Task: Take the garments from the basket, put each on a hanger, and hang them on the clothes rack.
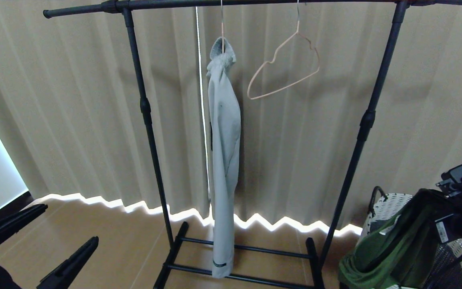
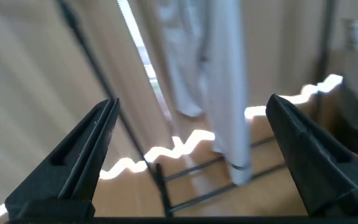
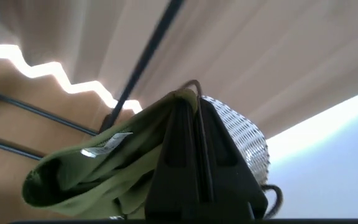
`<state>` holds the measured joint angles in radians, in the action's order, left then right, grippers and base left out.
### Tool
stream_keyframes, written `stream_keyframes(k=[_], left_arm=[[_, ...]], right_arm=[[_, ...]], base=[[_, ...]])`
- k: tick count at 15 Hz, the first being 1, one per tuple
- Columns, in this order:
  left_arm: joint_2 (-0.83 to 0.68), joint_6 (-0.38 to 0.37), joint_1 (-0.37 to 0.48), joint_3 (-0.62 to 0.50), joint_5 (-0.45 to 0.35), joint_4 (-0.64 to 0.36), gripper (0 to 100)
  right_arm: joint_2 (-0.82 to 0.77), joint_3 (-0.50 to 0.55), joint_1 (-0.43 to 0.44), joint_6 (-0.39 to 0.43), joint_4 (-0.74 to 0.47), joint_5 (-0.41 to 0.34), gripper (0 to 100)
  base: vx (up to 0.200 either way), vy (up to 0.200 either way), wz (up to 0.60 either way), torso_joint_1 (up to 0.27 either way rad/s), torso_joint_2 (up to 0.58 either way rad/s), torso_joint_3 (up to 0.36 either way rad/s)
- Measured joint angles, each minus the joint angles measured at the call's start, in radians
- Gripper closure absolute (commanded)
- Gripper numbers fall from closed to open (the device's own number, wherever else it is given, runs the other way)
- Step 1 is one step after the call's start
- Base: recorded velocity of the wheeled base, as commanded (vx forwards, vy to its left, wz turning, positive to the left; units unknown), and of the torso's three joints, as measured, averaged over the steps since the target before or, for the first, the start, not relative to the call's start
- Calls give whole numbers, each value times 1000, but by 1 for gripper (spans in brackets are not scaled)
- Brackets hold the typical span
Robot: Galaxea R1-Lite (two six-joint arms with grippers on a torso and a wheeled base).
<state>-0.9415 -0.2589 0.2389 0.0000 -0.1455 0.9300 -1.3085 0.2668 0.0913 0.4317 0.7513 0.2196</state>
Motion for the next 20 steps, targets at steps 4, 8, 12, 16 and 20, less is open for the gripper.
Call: stream_keyframes(k=[4,8,12,16,20], left_arm=[[1,1,146,0,0,-83,0],[-49,0,245,-1,0,-116,0],[-193,1,354,-101,1,-114,0],[-391,36,461,-236,5,-110,0],[-596,223,587,-411,9,-106,0]], right_arm=[[-15,15,107,0,1,-7,100],[-31,83,216,-49,0,-26,100],[-56,183,328,-114,-1,-30,100],[-68,248,427,-230,1,-34,100],[-65,298,529,-333,1,-87,100]], base=[[0,0,0,0,0,0],[0,0,0,0,0,0],[0,0,0,0,0,0],[0,0,0,0,0,0],[0,0,0,0,0,0]])
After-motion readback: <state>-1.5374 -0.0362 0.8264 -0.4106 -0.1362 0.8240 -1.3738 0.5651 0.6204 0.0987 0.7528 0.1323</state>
